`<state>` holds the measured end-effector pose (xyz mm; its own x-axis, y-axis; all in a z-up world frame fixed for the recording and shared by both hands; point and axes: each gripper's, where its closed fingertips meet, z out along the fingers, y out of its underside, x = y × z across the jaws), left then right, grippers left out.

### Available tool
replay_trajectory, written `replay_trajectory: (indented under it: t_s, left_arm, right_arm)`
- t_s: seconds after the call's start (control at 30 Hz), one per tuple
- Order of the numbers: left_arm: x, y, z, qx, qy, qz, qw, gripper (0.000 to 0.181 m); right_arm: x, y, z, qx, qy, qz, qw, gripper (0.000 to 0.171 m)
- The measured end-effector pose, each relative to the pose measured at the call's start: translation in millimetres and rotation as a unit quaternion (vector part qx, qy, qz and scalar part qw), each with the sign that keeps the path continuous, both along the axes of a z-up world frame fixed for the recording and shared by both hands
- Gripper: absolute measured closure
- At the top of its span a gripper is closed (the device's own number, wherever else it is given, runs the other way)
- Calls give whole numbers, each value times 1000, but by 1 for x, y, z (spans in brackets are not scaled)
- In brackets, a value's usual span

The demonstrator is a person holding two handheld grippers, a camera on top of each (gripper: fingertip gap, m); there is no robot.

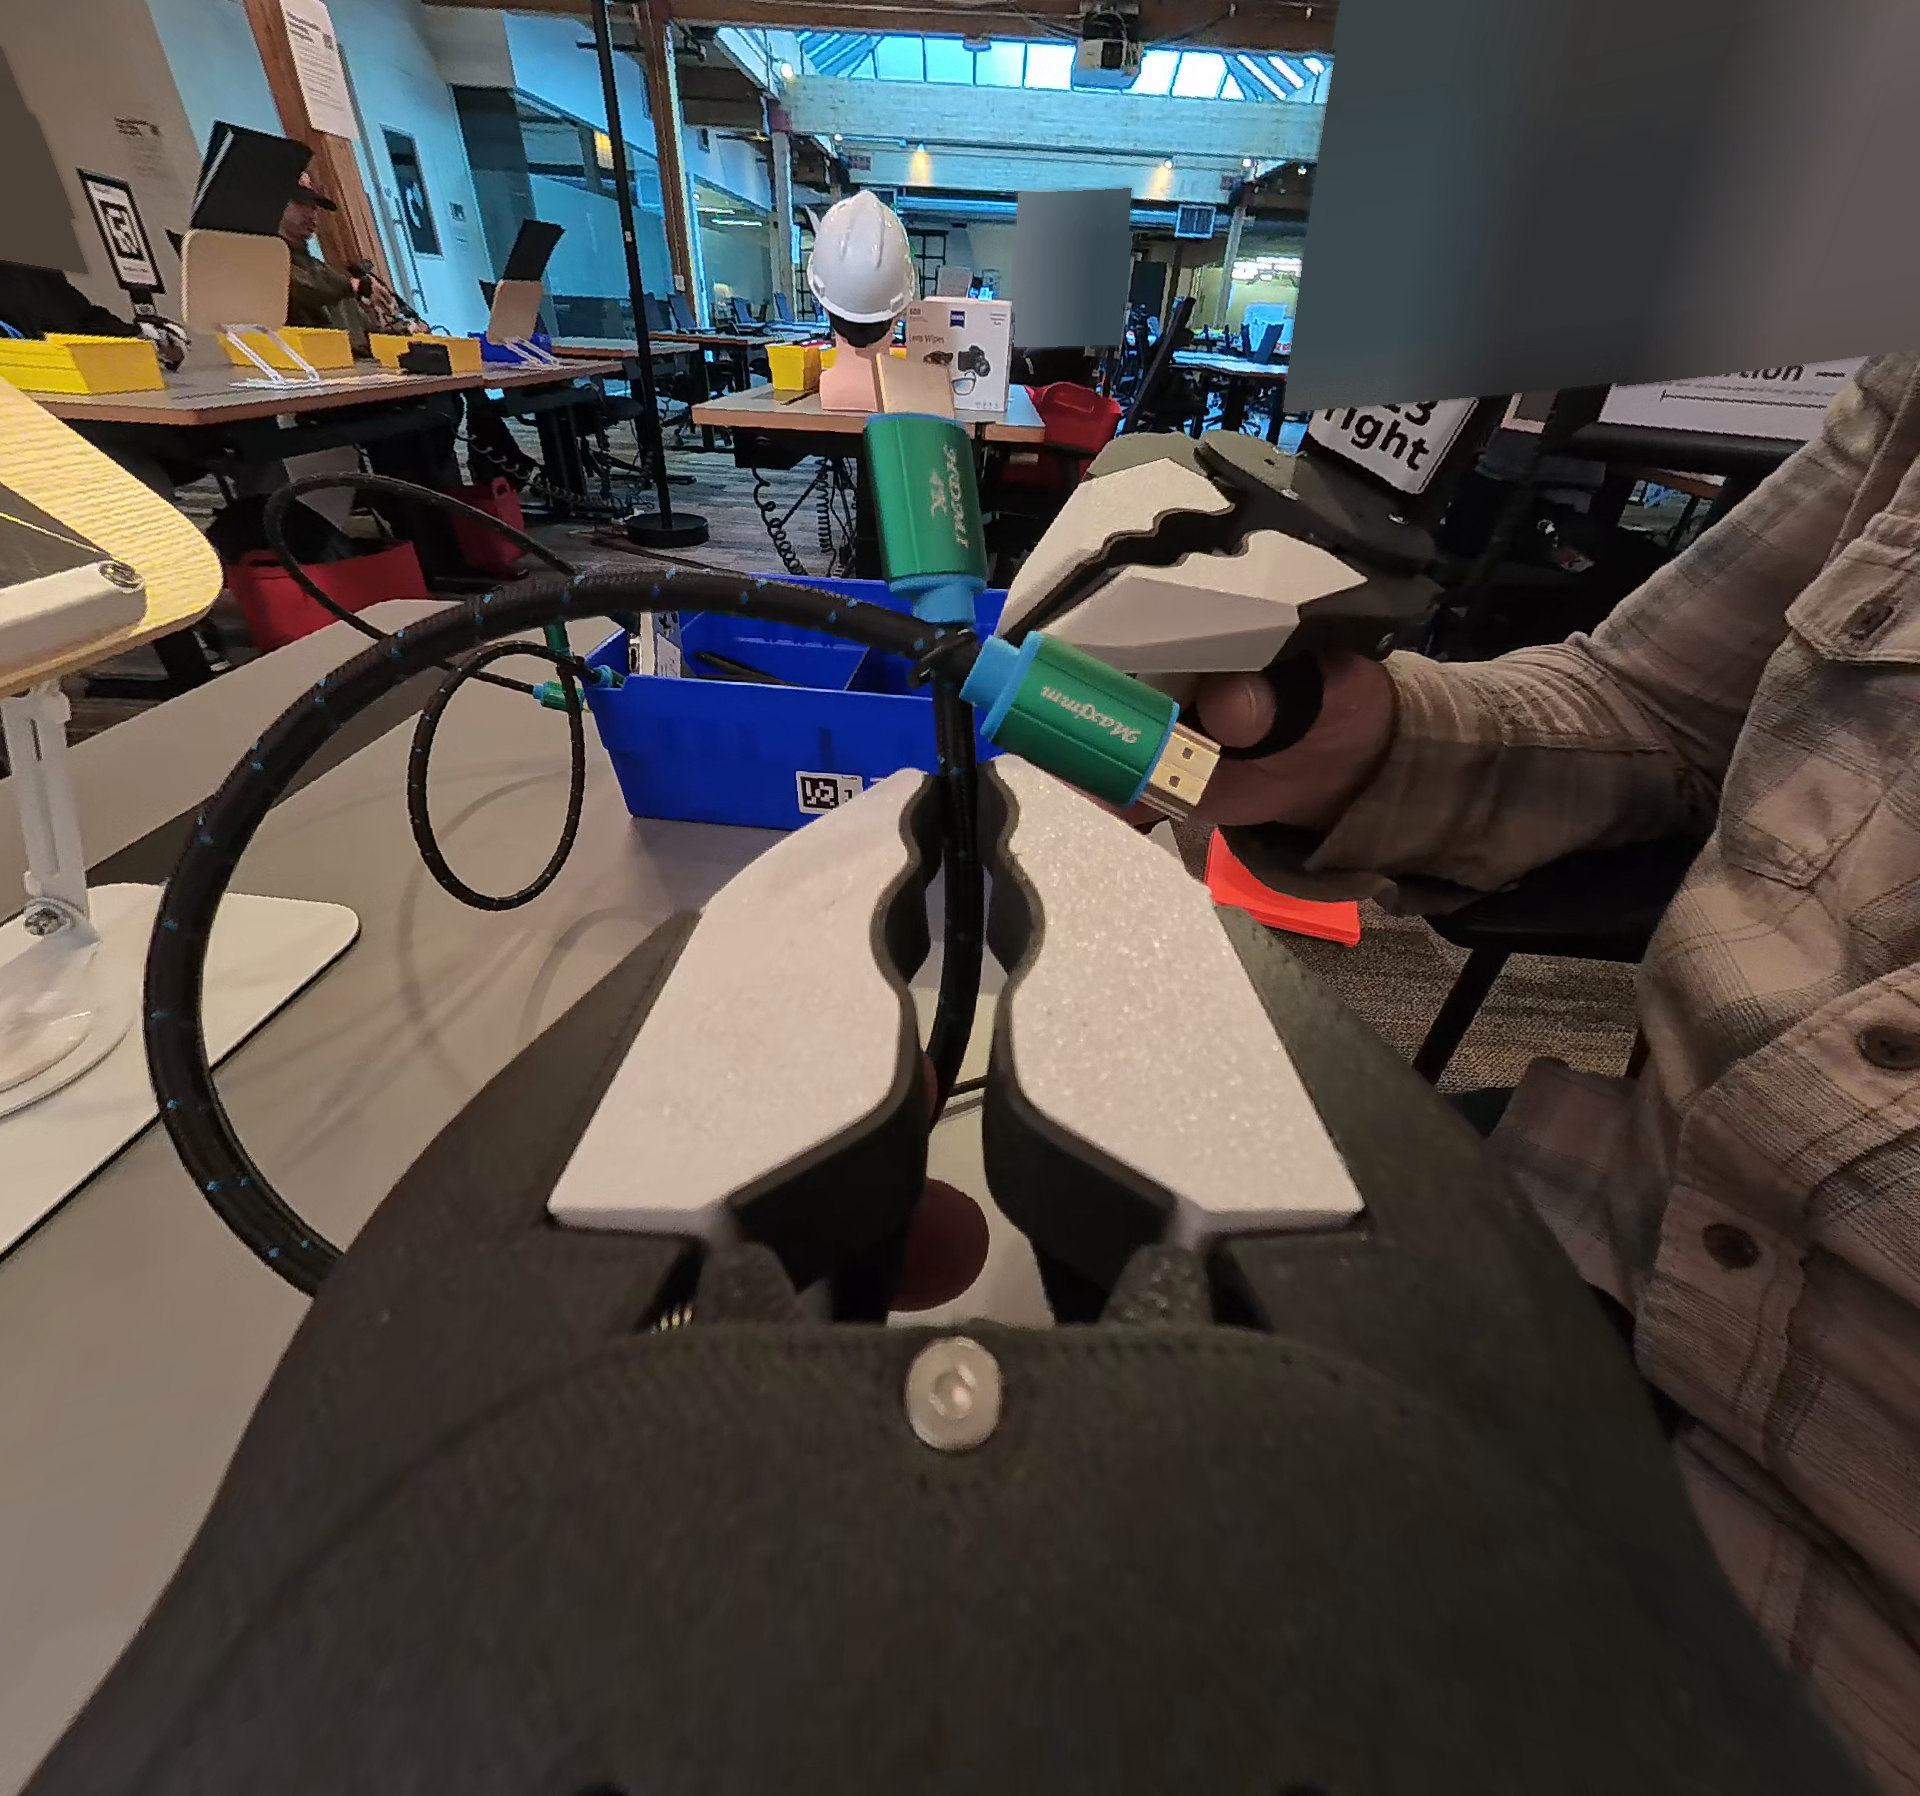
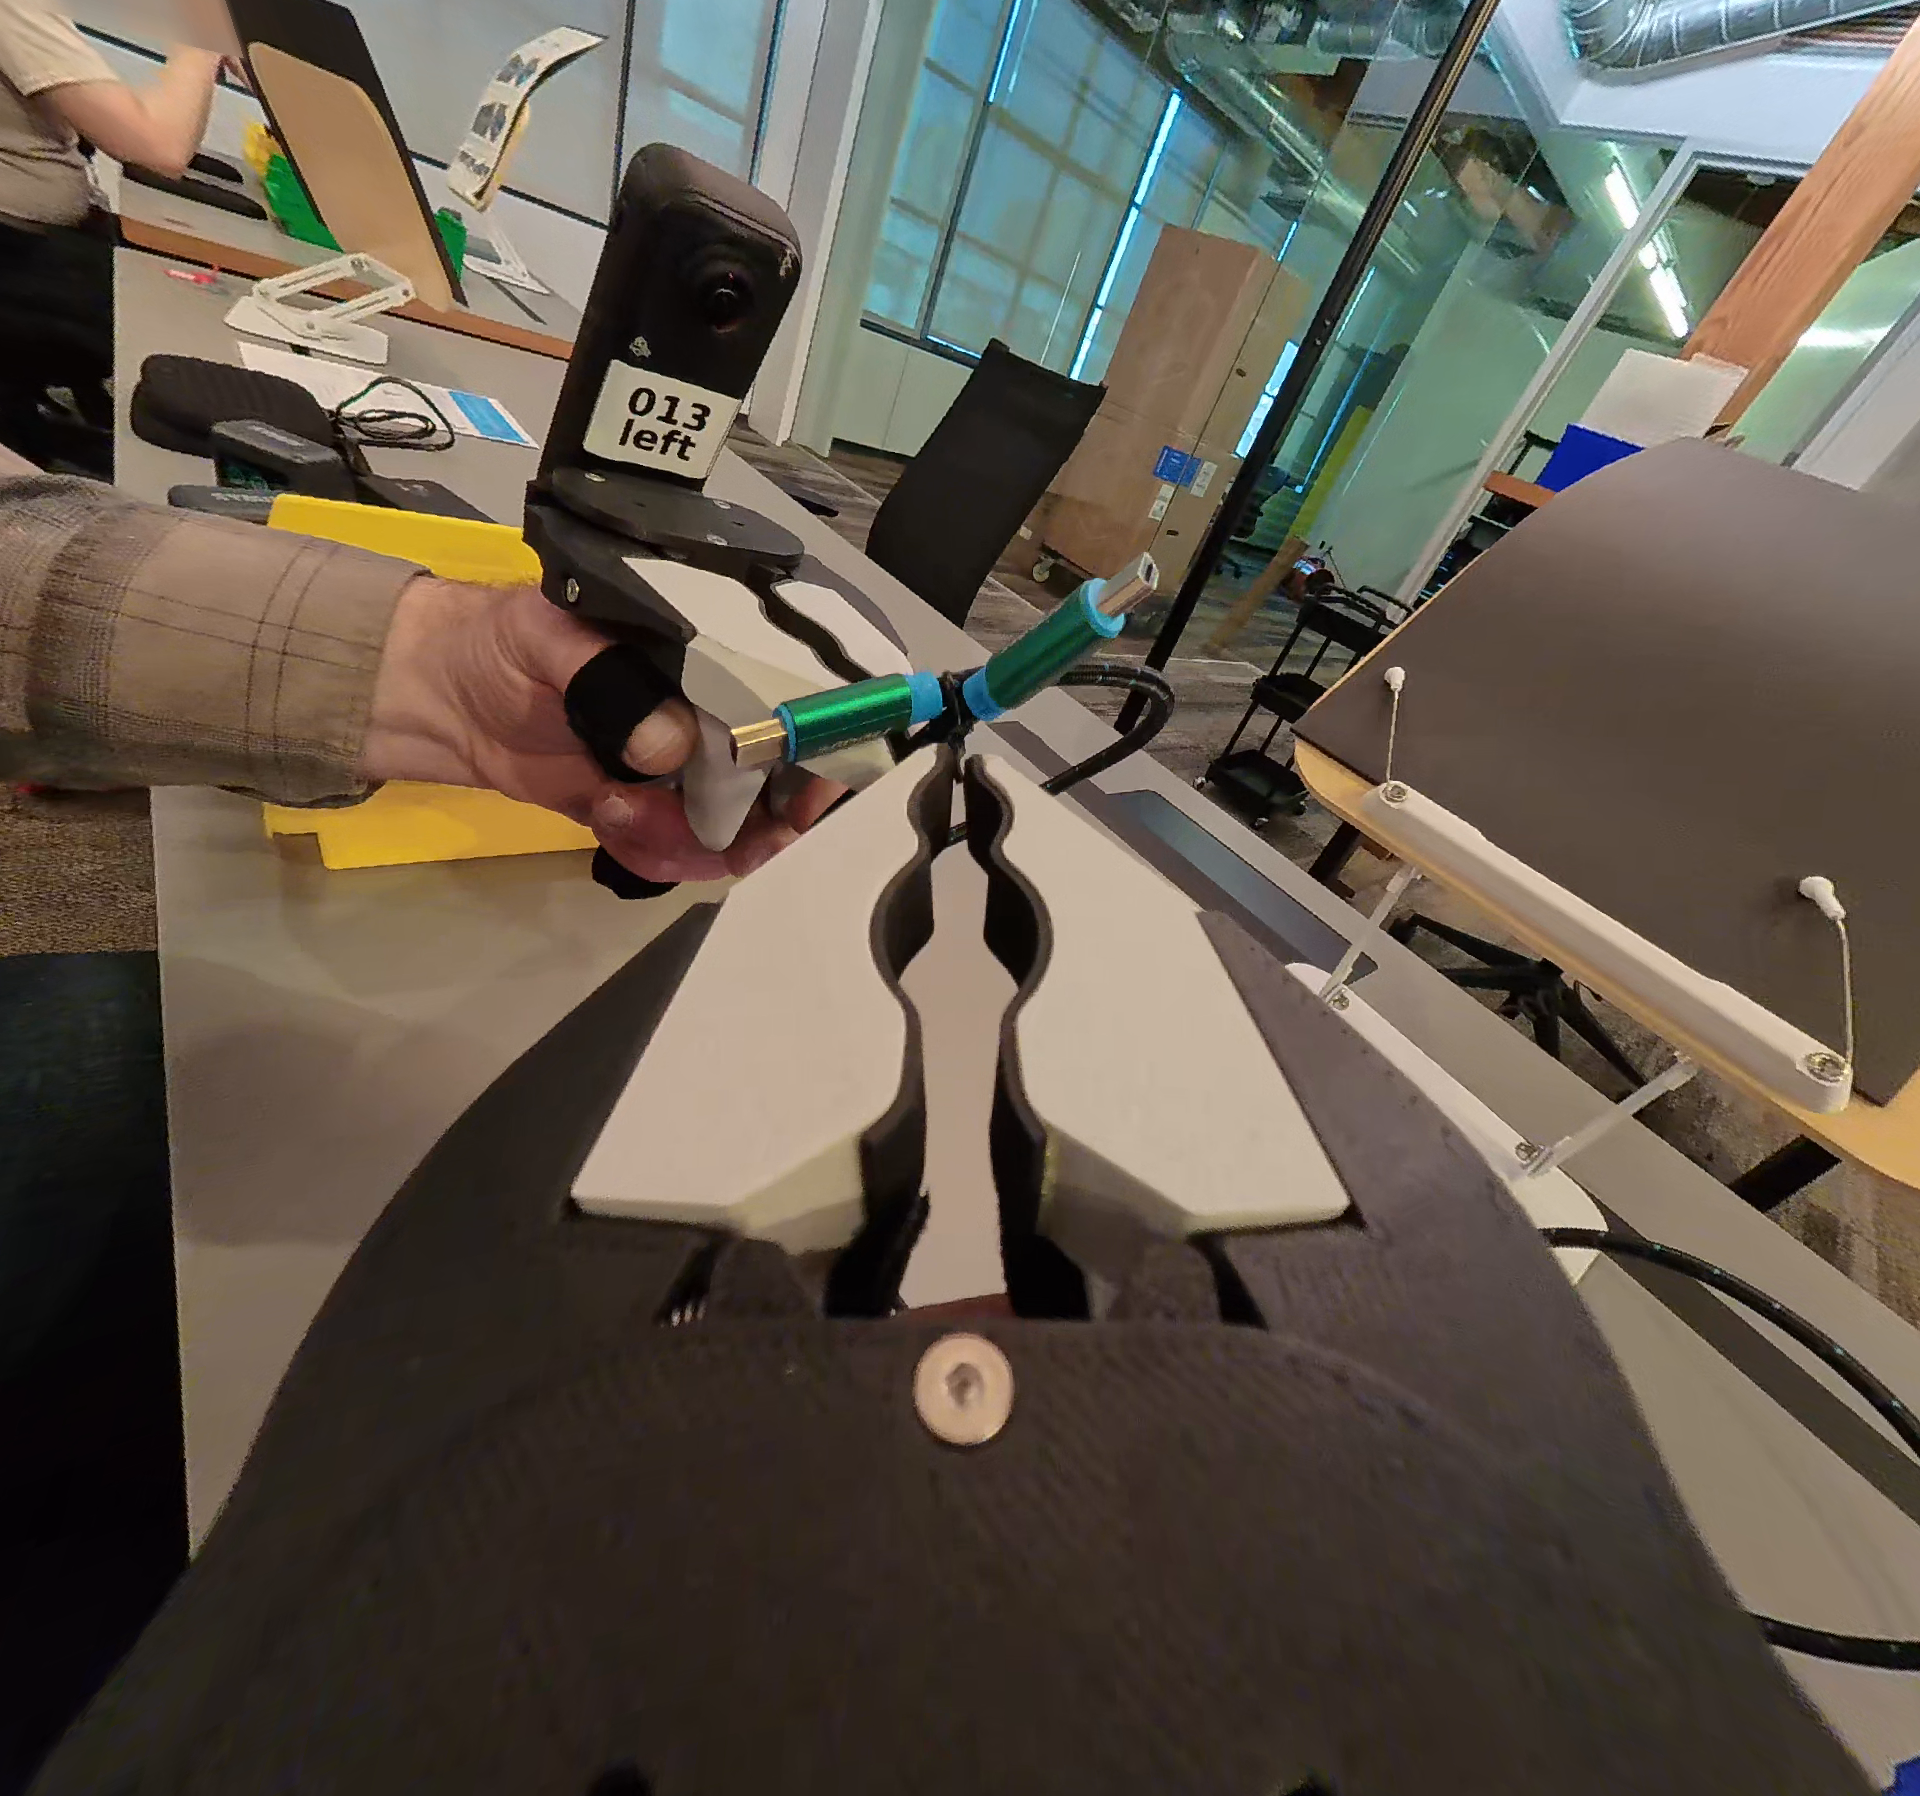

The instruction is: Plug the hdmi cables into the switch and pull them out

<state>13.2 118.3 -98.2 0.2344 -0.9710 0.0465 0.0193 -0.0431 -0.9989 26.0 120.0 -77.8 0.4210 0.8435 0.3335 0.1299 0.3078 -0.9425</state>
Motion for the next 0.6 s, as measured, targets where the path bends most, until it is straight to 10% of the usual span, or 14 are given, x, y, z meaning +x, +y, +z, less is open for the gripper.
replay_trajectory:
  t_s: [0.6]
  left_arm:
    - [0,0,0,6,6,2,1000,175]
  right_arm:
    - [-1,-3,-1,9,-13,8,1000,171]
